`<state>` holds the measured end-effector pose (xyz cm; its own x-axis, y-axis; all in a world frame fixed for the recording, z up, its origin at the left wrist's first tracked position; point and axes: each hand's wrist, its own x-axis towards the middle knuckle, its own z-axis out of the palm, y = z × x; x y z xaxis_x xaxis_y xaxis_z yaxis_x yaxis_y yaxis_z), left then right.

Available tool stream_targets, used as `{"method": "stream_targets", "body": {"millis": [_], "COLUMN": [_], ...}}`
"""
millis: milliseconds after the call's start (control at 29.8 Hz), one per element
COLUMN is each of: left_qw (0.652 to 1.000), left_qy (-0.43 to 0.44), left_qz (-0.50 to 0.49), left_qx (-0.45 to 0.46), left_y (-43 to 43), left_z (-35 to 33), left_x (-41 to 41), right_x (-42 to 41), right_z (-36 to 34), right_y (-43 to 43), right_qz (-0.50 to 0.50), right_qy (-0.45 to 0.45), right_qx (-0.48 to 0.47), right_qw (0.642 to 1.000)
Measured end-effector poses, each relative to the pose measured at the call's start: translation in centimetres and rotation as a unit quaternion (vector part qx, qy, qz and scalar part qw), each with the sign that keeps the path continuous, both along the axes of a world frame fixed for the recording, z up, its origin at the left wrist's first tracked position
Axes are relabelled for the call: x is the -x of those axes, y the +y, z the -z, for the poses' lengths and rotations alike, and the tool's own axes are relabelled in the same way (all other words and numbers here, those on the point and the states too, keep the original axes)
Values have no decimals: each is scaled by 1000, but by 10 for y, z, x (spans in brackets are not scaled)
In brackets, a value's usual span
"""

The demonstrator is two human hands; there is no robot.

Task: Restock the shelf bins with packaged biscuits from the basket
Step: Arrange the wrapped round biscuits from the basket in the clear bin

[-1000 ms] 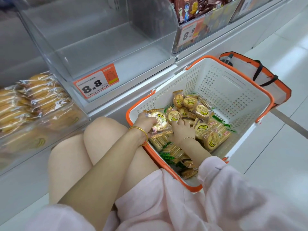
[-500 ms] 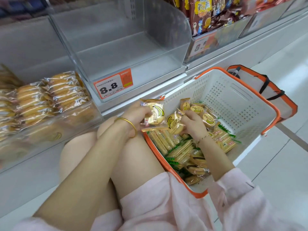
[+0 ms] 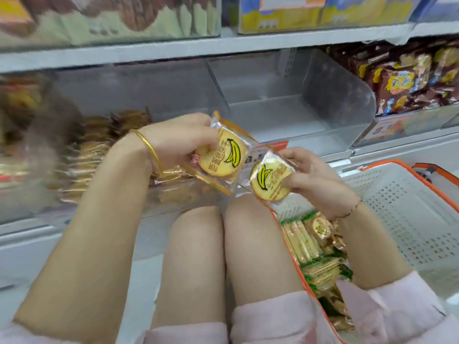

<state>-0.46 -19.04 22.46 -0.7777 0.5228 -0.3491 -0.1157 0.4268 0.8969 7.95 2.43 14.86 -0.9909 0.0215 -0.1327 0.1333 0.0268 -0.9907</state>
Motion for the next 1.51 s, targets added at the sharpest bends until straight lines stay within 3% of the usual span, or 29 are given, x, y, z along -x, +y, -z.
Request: {"method": "stream_targets", "body": {"millis": [134,235,503,704,838,905,1039,1173,1374,1508], "left_qw": [996,983,917,908,901,879,823,806,834,848], "left_qy": [66,129,307,327,328,341,378,387,360,326], "left_qz": [-40,-111,-239,-206,-131,-102,-55,-10,38,63], "left_qx": [37,64,86,158,252,316,420,448,416,413], "left_y": [-39,-57,-65,-59,-58,-59,-61,-66,-59,-56], "left_z": [-15,-13,27,64,82,87,86,84,88,89], "left_x": [13,29,92,123,132,135,137,139,139,136], "right_x": [26,55,133,171,178,182,184,189,195,193], "right_z": [-26,-37,-45,-21,-15,-12,-5,-1,12,12], "right_y": [-34,-63,-115,-121,-130,-135,-141,-145,-135,-135], "right_qz": [-38,14,98,87,54,44,40,33,-57,-82], "right_qy": [79,141,248,247,218,202,159,134,58,42], "right_qx": [-76,-143,-383,-586,-653,-677,-694,-688,-623,-635], "right_qw": [993,980,885,767,723,707,701,712,778,767]}}
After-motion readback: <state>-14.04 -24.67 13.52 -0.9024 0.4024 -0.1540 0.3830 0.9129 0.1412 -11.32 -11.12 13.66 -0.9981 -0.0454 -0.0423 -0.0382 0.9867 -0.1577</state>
